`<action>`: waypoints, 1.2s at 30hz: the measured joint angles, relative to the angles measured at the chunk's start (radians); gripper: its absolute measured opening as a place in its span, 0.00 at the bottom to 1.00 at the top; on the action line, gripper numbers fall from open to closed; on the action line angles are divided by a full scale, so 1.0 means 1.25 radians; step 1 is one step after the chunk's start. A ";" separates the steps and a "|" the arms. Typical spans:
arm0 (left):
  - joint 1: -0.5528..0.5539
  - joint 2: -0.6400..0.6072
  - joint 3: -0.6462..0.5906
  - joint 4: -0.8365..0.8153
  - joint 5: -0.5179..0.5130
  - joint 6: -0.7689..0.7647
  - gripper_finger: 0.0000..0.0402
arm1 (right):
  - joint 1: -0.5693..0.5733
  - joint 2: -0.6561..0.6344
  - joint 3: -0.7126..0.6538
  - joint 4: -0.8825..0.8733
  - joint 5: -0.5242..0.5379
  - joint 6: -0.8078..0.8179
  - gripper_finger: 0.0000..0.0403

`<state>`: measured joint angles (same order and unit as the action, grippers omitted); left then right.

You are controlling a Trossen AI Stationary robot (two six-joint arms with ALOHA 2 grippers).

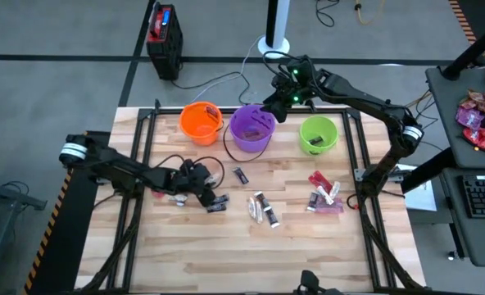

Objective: Sort candy by brand, put in halloween buckets
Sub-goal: Put the white chocolate bar into the orange bucket

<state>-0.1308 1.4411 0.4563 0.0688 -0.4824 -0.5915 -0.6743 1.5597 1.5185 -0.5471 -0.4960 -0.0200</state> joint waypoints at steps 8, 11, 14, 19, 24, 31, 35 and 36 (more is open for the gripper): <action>0.001 0.092 0.019 0.024 0.000 -0.018 0.34 | 0.000 0.000 -0.001 0.000 0.000 0.001 0.45; 0.001 0.104 0.032 0.025 0.001 -0.025 0.25 | 0.000 0.000 -0.001 -0.001 0.000 0.001 0.45; 0.001 0.106 0.042 0.022 0.007 -0.023 0.14 | 0.000 0.000 -0.001 -0.002 0.000 0.001 0.45; 0.001 0.079 0.054 0.020 0.049 -0.023 0.08 | 0.000 0.000 -0.001 -0.003 0.000 0.001 0.45; 0.001 -0.017 0.091 -0.036 0.085 -0.020 0.09 | 0.000 0.000 -0.001 -0.007 0.000 0.001 0.45; 0.050 -0.191 0.285 -0.408 -0.053 0.034 0.12 | 0.000 0.001 -0.001 -0.014 0.000 -0.003 0.45; 0.166 -0.244 0.396 -0.557 -0.118 0.146 0.09 | 0.000 0.001 -0.002 -0.015 0.000 -0.014 0.45; 0.209 -0.252 0.414 -0.571 -0.110 0.178 0.09 | 0.000 0.001 -0.002 -0.015 0.000 -0.016 0.45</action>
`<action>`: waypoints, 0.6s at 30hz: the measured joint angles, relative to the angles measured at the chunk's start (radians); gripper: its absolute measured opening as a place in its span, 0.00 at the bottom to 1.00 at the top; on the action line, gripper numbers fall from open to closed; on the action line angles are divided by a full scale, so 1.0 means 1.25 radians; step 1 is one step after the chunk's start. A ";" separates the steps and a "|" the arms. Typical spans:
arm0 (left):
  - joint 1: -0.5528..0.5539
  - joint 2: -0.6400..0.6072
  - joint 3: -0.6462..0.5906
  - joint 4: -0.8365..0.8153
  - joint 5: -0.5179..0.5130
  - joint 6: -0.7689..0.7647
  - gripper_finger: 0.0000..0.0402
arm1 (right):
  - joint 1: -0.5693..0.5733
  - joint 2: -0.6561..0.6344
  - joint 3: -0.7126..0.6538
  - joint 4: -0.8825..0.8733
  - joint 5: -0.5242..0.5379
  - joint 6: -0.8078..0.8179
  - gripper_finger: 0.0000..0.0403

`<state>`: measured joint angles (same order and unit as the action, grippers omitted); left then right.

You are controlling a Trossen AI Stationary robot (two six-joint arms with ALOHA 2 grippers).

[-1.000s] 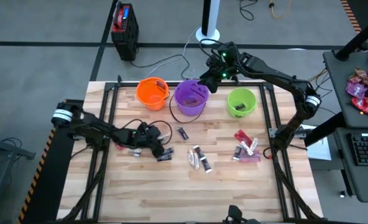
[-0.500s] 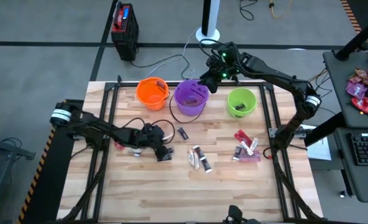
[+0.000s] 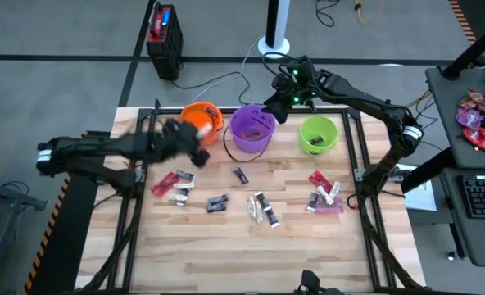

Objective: Sort candy by brand, put in halloween buckets
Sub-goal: Put the white chocolate bar into the orange bucket, then put the red candy pack into the purple bucket

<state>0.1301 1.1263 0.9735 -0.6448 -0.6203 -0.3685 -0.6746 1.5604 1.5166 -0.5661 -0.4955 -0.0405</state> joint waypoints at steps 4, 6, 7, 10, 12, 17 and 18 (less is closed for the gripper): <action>0.207 -0.014 0.027 0.009 0.171 0.117 0.09 | 0.000 0.000 0.000 -0.003 0.000 -0.019 0.45; 0.311 -0.003 0.027 0.019 0.271 0.139 0.09 | -0.002 0.000 0.000 -0.007 0.000 -0.024 0.45; 0.356 0.006 0.027 0.019 0.316 0.142 0.10 | -0.002 0.000 0.000 -0.009 0.000 -0.025 0.45; 0.461 0.033 0.026 0.019 0.446 0.156 0.14 | -0.009 0.000 0.000 -0.024 0.000 -0.018 0.45; 0.498 0.048 0.026 0.020 0.495 0.160 0.18 | -0.015 0.000 0.000 -0.042 0.000 -0.005 0.45; 0.511 0.070 0.026 0.021 0.511 0.189 0.26 | -0.030 0.000 0.000 -0.074 0.000 0.003 0.45; 0.511 0.073 0.026 0.020 0.513 0.189 0.27 | -0.034 0.000 0.000 -0.074 0.000 0.003 0.45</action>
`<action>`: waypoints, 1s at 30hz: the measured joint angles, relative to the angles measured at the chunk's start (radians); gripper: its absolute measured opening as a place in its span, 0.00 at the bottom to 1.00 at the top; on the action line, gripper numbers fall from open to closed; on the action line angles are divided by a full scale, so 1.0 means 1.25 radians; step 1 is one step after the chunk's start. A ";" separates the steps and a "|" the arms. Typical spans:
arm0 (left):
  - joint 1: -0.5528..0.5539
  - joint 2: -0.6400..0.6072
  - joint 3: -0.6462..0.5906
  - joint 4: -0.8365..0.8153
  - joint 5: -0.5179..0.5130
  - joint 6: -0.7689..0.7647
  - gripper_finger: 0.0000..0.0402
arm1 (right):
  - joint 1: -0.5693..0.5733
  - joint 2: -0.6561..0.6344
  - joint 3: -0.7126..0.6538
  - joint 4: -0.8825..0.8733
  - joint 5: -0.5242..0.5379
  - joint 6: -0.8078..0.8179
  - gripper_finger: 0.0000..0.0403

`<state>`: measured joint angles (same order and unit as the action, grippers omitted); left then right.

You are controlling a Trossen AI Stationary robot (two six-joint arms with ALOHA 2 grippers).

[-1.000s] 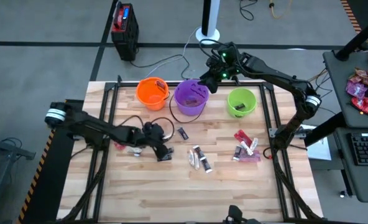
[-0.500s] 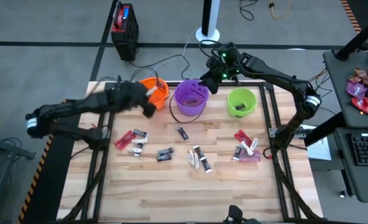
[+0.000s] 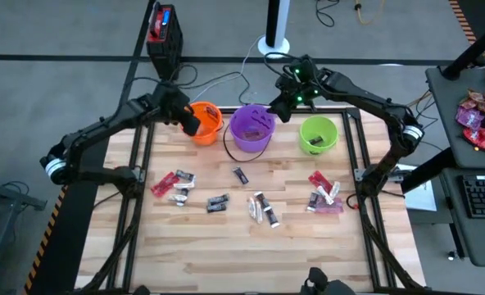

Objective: Sort candy by brand, put in halloween buckets
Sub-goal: Put the red candy pack into the purple bucket

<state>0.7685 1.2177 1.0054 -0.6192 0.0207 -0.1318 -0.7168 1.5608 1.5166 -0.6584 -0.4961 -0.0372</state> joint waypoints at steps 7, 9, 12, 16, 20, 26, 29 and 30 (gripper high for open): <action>-0.002 0.003 0.055 -0.026 0.000 0.014 0.30 | -0.022 -0.001 0.000 -0.060 -0.001 0.057 0.45; -0.002 0.001 0.085 -0.028 0.000 0.040 0.30 | -0.023 -0.005 0.000 -0.125 -0.007 0.105 0.45; -0.002 0.000 0.128 -0.025 0.000 0.105 0.30 | -0.006 -0.017 0.000 -0.234 -0.051 0.160 0.45; -0.002 0.000 0.166 -0.026 0.027 0.203 0.30 | 0.079 -0.035 0.000 -0.386 -0.077 0.241 0.45; -0.002 0.000 0.187 -0.026 0.036 0.260 0.30 | 0.204 -0.045 0.000 -0.575 -0.030 0.312 0.45; -0.002 -0.015 0.178 -0.039 0.037 0.266 0.30 | 0.369 -0.064 -0.050 -0.712 0.129 0.386 0.45; -0.002 -0.028 0.168 -0.076 0.045 0.267 0.30 | 0.409 -0.100 -0.131 -0.671 0.129 0.420 0.45; -0.002 -0.033 0.167 -0.095 0.047 0.267 0.30 | 0.412 -0.114 -0.166 -0.674 0.129 0.424 0.45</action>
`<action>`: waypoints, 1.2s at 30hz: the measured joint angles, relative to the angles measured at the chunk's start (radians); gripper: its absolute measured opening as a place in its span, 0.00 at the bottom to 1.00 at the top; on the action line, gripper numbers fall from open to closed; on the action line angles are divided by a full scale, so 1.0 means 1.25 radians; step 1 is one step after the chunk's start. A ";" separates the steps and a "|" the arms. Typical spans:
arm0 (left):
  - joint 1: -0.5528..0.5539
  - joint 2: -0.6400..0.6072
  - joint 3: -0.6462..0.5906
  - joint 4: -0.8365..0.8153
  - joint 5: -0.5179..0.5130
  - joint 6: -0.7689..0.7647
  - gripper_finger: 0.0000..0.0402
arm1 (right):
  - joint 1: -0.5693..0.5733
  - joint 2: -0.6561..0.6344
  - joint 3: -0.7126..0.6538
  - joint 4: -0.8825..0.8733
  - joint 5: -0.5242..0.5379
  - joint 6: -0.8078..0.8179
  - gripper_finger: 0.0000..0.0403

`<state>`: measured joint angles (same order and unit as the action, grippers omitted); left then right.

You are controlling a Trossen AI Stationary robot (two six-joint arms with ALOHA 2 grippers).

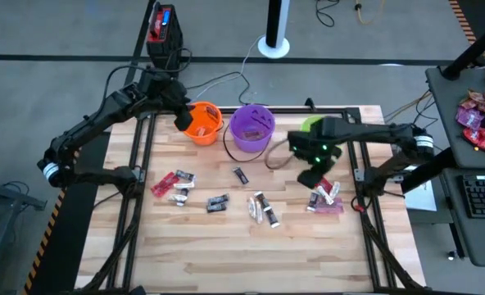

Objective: Sort candy by brand, put in halloween buckets
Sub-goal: Put the red candy pack into the purple bucket

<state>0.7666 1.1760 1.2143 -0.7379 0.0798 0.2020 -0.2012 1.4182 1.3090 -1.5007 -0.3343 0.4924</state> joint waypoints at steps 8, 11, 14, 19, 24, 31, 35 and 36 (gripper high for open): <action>0.000 -0.067 -0.005 -0.028 0.014 0.000 0.30 | -0.001 -0.107 -0.285 0.252 0.118 0.059 0.45; 0.000 -0.087 -0.005 -0.020 0.014 -0.005 0.30 | -0.003 -0.109 -0.333 0.317 0.200 0.082 0.45; 0.000 -0.092 -0.005 -0.014 0.014 -0.023 0.30 | -0.003 -0.088 -0.371 0.369 0.206 0.094 0.45; 0.000 -0.090 -0.005 -0.004 0.014 -0.027 0.30 | -0.003 -0.043 -0.422 0.421 0.209 0.127 0.45; 0.000 -0.079 -0.005 0.000 0.014 -0.028 0.30 | -0.003 -0.003 -0.437 0.446 0.243 0.127 0.45; 0.000 -0.065 -0.005 0.010 0.014 -0.028 0.30 | -0.003 0.036 -0.450 0.517 0.250 0.118 0.44; 0.000 -0.059 -0.005 0.014 0.014 -0.027 0.30 | -0.003 0.056 -0.451 0.522 0.253 0.100 0.36; 0.000 -0.058 -0.005 0.017 0.014 -0.025 0.30 | -0.002 0.057 -0.451 0.524 0.253 0.094 0.33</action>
<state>0.7666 1.1041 1.2076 -0.7169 0.0967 0.1711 -0.2035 1.4899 0.7452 -0.8453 -0.0180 0.6098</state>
